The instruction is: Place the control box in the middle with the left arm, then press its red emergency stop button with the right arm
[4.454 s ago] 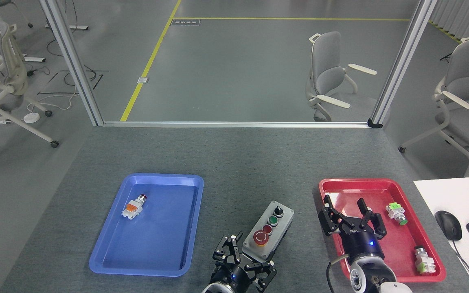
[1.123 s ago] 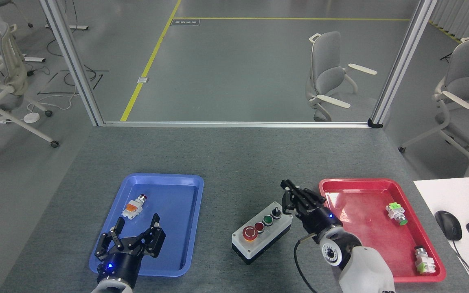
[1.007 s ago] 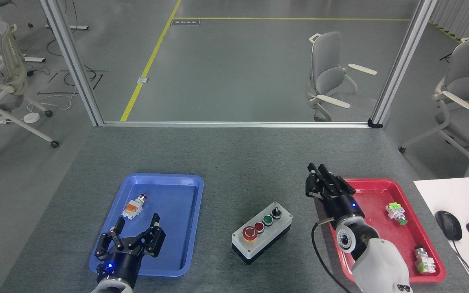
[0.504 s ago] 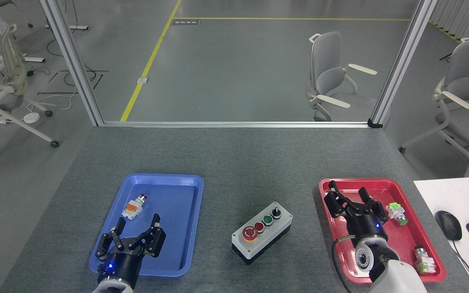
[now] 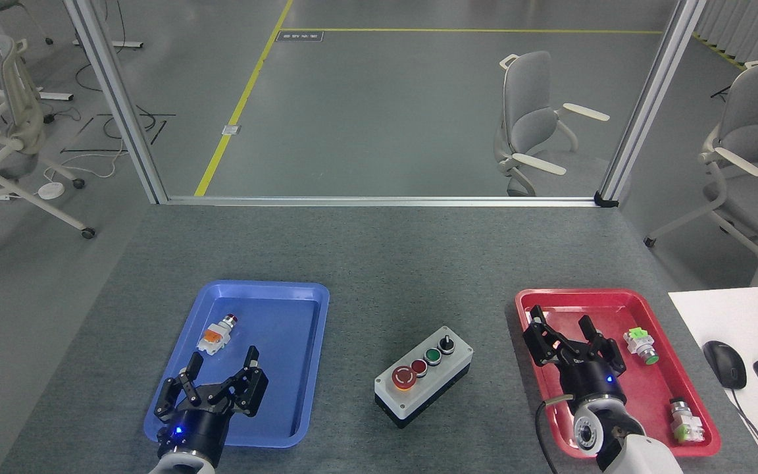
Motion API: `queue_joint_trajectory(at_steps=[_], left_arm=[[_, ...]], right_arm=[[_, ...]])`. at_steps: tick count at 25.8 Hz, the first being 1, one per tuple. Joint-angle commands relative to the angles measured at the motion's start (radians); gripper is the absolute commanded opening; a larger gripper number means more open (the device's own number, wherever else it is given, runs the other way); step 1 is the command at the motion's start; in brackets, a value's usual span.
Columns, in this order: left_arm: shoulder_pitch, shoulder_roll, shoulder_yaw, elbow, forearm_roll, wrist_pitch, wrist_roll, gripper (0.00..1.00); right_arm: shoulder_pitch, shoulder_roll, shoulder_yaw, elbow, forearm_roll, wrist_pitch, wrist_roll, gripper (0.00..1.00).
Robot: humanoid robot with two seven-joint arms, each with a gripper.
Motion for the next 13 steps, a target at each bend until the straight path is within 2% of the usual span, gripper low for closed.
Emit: queue_joint_trajectory(at_steps=[1, 13], left_arm=[[0.000, 0.000, 0.000, 0.000, 0.000, 0.000, 0.000, 0.99], [0.000, 0.000, 0.000, 0.000, 0.000, 0.000, 0.000, 0.99]], right_arm=[[0.003, 0.000, 0.005, 0.001, 0.001, -0.001, -0.040, 0.99], [0.012, 0.002, 0.007, 0.001, -0.001, 0.003, -0.045, 0.99]])
